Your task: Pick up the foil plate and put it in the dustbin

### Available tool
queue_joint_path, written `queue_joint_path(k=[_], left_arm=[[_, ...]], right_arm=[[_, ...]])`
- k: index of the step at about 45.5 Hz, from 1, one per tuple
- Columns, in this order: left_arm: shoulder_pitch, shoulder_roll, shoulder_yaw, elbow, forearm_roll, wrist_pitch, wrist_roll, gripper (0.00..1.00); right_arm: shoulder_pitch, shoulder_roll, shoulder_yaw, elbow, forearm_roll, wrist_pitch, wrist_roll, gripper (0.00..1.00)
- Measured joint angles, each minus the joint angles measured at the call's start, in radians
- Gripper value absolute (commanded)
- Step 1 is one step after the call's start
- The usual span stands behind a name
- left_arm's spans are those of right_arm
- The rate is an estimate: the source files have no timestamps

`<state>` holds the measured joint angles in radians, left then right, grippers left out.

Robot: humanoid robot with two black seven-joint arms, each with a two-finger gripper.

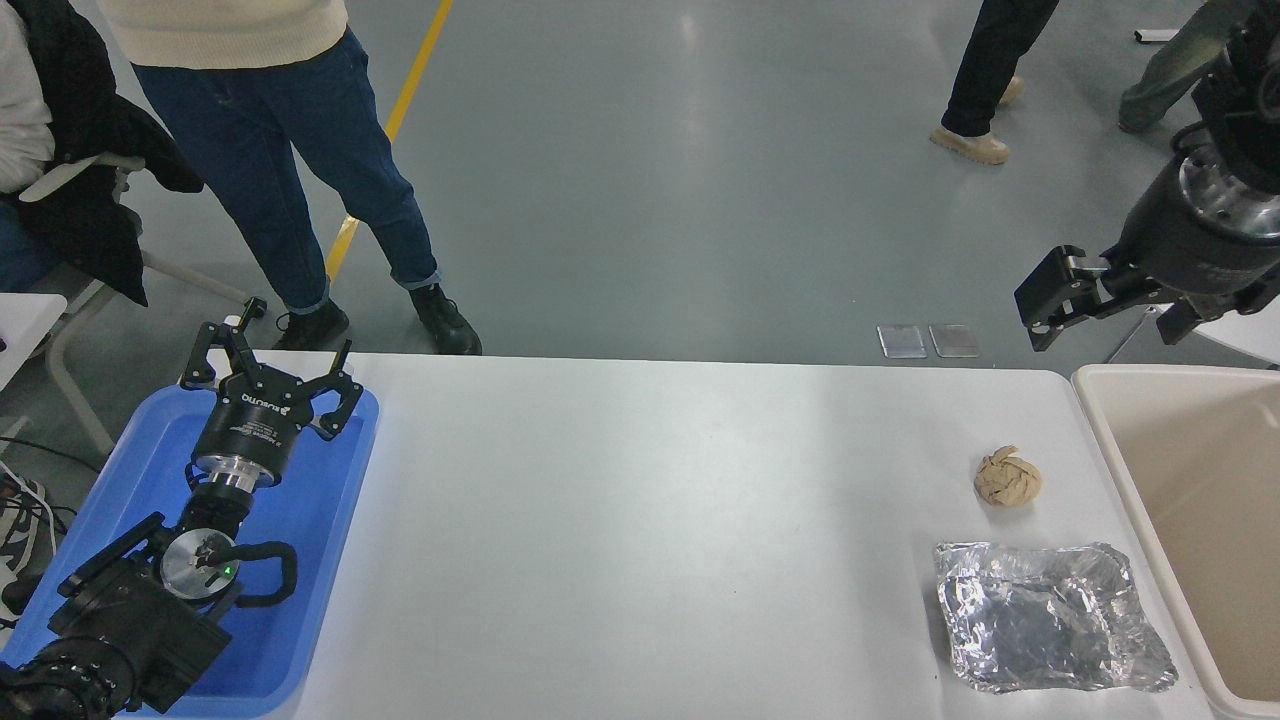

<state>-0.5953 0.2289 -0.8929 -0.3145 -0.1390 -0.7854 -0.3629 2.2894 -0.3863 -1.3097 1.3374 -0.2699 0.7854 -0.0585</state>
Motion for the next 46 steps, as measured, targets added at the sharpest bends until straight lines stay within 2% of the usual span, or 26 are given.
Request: queue_joint_path(k=[46], left_arm=[[0.001, 0.000, 0.000, 0.000, 0.003, 0.000, -0.002, 1.00]], right_arm=[[-0.040, -0.018, 0.004, -0.001, 0.000, 0.000, 0.000, 1.00]])
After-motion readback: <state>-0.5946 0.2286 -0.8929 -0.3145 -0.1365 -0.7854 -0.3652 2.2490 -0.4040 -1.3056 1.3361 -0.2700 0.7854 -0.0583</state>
